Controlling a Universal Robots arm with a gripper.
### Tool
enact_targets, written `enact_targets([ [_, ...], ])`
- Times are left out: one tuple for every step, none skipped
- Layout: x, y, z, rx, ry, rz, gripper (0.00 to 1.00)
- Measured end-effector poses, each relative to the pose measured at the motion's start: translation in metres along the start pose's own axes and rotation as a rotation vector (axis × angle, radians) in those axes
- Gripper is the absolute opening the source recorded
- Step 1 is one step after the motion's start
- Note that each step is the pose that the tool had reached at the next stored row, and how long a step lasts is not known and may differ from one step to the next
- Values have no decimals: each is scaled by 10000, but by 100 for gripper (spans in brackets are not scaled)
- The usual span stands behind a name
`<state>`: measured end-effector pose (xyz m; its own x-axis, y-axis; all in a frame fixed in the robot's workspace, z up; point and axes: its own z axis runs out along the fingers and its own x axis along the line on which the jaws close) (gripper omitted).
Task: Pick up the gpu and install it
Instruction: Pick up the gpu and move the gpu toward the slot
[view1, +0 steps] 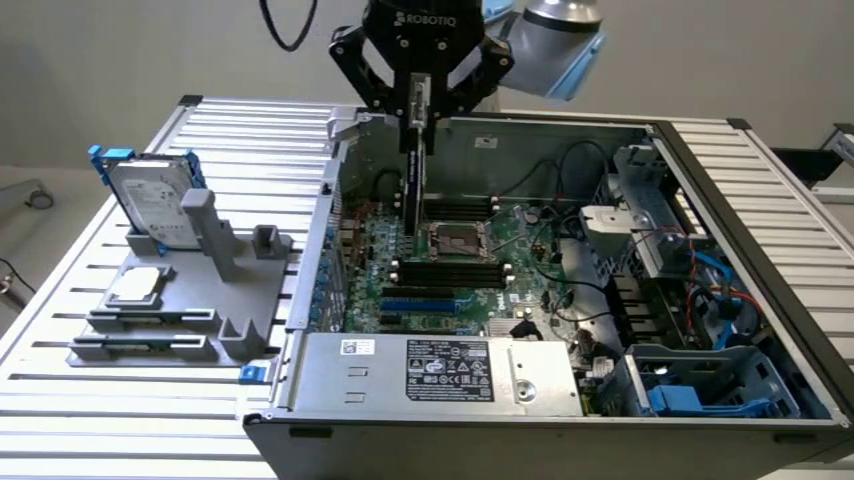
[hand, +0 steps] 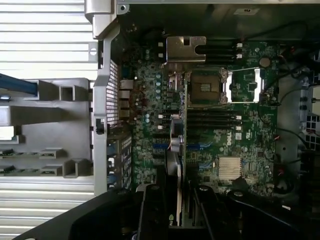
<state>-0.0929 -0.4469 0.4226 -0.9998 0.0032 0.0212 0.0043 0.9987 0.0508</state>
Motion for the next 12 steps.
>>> enact_targets([
  [-45, 1, 17, 9, 1, 0, 26],
  [-90, 3, 34, 18, 0, 0, 26],
  [-136, 5, 51, 26, 0, 1, 26],
  [-181, 8, 68, 34, 0, 0, 26],
  [-230, 12, 87, 40, 0, 1, 26],
  [-276, 16, 104, 47, 0, 1, 26],
  [-321, 20, 122, 52, 0, 1, 26],
  [-367, 25, 139, 59, 1, 1, 26],
  [-412, 30, 156, 66, 1, 2, 26],
  [-457, 36, 174, 70, 0, 2, 26],
  [-501, 41, 191, 76, 0, 1, 26],
  [-551, 51, 210, 79, 0, 2, 26],
])
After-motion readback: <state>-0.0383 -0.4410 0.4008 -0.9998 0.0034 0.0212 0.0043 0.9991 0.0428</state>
